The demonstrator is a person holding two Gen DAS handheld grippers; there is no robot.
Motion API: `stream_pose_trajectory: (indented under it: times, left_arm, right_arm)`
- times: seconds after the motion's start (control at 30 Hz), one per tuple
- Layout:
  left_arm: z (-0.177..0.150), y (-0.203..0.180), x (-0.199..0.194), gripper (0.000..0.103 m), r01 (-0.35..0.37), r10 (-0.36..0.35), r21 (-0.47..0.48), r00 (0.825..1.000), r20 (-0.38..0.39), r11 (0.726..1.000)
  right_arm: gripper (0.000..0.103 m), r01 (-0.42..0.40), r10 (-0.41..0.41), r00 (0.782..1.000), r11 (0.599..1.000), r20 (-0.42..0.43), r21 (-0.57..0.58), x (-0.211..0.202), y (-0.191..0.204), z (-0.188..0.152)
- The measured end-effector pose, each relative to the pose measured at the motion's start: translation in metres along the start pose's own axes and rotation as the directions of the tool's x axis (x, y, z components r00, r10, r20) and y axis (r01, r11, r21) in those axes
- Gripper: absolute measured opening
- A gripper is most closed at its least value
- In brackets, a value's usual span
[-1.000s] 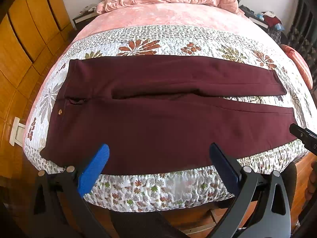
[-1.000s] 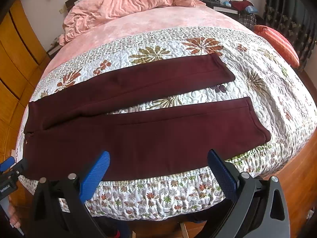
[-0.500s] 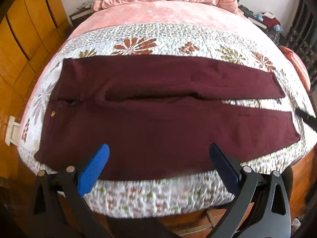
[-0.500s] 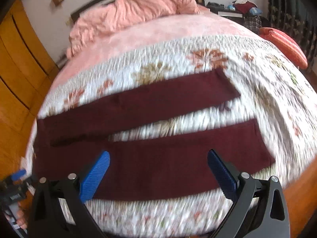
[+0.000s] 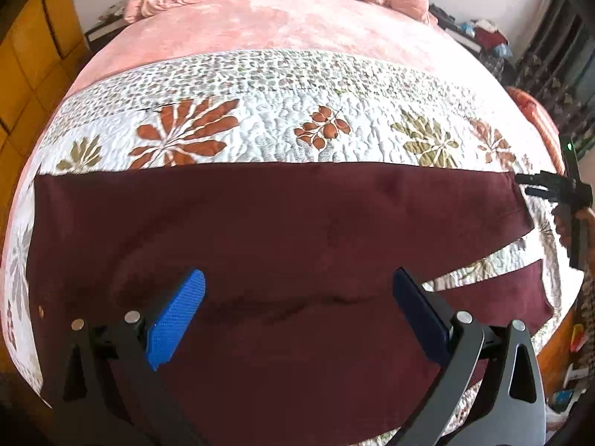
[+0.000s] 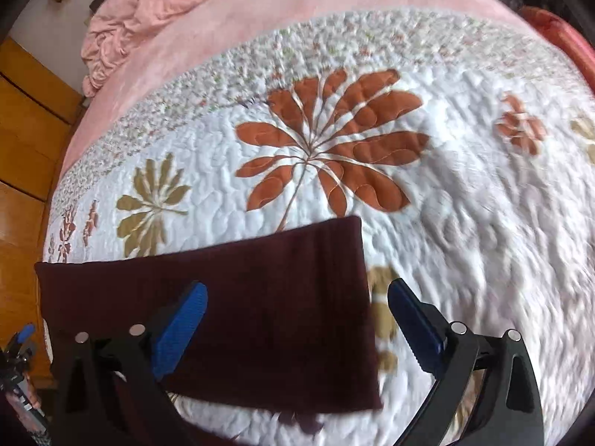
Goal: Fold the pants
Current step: 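Grasp the hem of the upper trouser leg with the right gripper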
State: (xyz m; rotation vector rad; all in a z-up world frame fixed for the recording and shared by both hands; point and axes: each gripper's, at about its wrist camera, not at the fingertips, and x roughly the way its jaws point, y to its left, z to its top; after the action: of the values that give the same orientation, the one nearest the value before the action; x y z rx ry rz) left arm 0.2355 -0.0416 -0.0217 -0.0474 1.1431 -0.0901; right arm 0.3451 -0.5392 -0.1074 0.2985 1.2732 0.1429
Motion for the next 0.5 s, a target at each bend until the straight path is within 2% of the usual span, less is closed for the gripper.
stream_pose_trajectory:
  times: [0.07, 0.17, 0.2, 0.23, 0.27, 0.3, 0.33, 0.37, 0.4, 0.5]
  left_arm:
    - [0.006, -0.005, 0.01, 0.1, 0.008, -0.007, 0.015, 1.0, -0.015, 1.0]
    - [0.011, -0.008, 0.021, 0.1, 0.038, -0.036, 0.033, 0.998, -0.045, 0.999]
    - [0.012, -0.009, 0.026, 0.1, 0.048, -0.046, 0.04, 0.997, -0.056, 0.998]
    - [0.014, -0.009, 0.03, 0.1, 0.051, -0.048, 0.045, 0.997, -0.064, 0.998]
    - [0.017, -0.01, 0.037, 0.1, 0.056, -0.052, 0.052, 0.996, -0.073, 0.997]
    - [0.019, -0.011, 0.041, 0.1, 0.061, -0.057, 0.055, 0.995, -0.08, 0.997]
    - [0.022, -0.012, 0.046, 0.1, 0.07, -0.064, 0.061, 0.994, -0.087, 0.996]
    - [0.025, -0.013, 0.05, 0.1, 0.083, -0.077, 0.065, 0.993, -0.09, 0.994]
    - [0.03, -0.015, 0.055, 0.1, 0.104, -0.097, 0.073, 0.991, -0.089, 0.992]
    - [0.044, -0.022, 0.065, 0.1, 0.165, -0.158, 0.118, 0.985, -0.069, 0.979]
  right_arm:
    - [0.099, -0.045, 0.044, 0.998, 0.999, -0.043, -0.018, 0.017, -0.002, 0.006]
    - [0.099, -0.022, 0.019, 0.999, 0.996, -0.041, -0.086, 0.026, 0.006, 0.005]
    - [0.096, -0.015, 0.011, 0.999, 0.994, -0.035, -0.107, 0.027, 0.009, 0.004]
    - [0.084, -0.008, 0.005, 1.0, 0.99, -0.021, -0.138, 0.027, 0.014, 0.002]
    - [0.08, 0.01, -0.012, 1.0, 0.988, -0.015, -0.155, 0.026, 0.016, 0.002]
    - [0.065, 0.046, -0.048, 0.999, 0.984, -0.005, -0.171, 0.025, 0.017, 0.001]
    - [0.044, 0.052, -0.053, 0.999, 0.98, -0.002, -0.192, 0.023, 0.018, -0.001]
    - [0.035, 0.026, -0.029, 1.0, 0.978, -0.01, -0.206, 0.02, 0.018, -0.002]
    - [0.017, 0.014, -0.017, 1.0, 0.976, -0.01, -0.217, 0.017, 0.018, -0.003]
    - [0.017, 0.001, 0.016, 0.998, 0.957, 0.057, -0.289, -0.009, 0.03, -0.011]
